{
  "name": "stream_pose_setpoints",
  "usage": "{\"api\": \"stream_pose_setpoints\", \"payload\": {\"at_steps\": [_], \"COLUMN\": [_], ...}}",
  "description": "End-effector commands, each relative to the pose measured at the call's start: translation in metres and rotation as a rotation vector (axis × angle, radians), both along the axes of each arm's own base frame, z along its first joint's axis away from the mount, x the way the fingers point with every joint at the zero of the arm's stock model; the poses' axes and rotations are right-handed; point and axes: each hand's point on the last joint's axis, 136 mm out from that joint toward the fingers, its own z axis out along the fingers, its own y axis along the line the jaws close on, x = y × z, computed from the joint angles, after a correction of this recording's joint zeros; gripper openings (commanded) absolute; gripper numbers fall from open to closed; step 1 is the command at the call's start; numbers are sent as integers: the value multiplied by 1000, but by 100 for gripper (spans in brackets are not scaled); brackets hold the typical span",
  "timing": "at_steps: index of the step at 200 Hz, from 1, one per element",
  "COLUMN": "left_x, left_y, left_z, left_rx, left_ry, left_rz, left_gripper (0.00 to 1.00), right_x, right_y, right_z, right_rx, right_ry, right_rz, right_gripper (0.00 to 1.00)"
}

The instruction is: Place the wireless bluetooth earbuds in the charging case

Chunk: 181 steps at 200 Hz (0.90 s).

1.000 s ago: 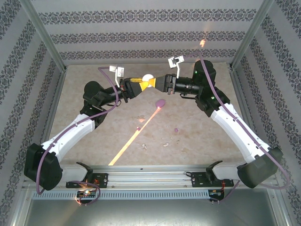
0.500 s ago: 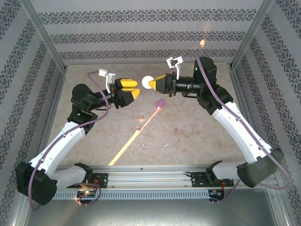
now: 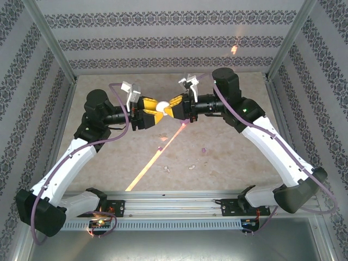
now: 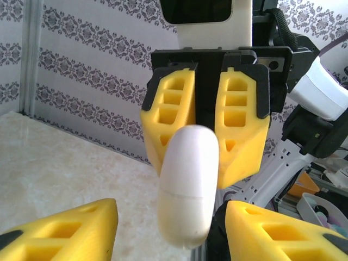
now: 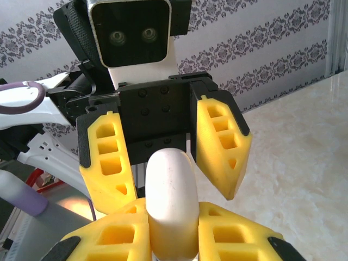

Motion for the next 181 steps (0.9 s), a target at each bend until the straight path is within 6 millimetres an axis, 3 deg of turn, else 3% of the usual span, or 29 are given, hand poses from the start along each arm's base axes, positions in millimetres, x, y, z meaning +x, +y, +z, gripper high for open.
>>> {"api": "stream_pose_setpoints", "payload": {"at_steps": [1, 25, 52, 93, 106, 131, 181], "left_x": [-6, -6, -7, -7, -10, -15, -13], "left_y": [-1, -2, -2, 1, 2, 5, 9], "left_z": [8, 6, 1, -8, -8, -14, -33], "left_rx": [-25, -23, -11, 25, 23, 45, 95], "left_ry": [-30, -19, -10, -57, -111, -188, -200], "left_rz": [-50, -62, -65, -32, -33, -19, 28], "left_gripper": [46, 29, 17, 9, 0, 0, 0], "right_x": [-9, -9, -9, 1, 8, 32, 56], "right_y": [3, 2, 3, 4, 5, 6, 6], "right_z": [8, 8, 8, 4, -1, -19, -44], "right_rx": [11, 8, 13, 21, 10, -19, -54], "right_ry": [-48, -54, -48, -2, 24, 116, 253], "right_rz": [46, 41, 41, 12, -16, -115, -209], "right_gripper": [8, 8, 9, 30, 35, 38, 44]}}
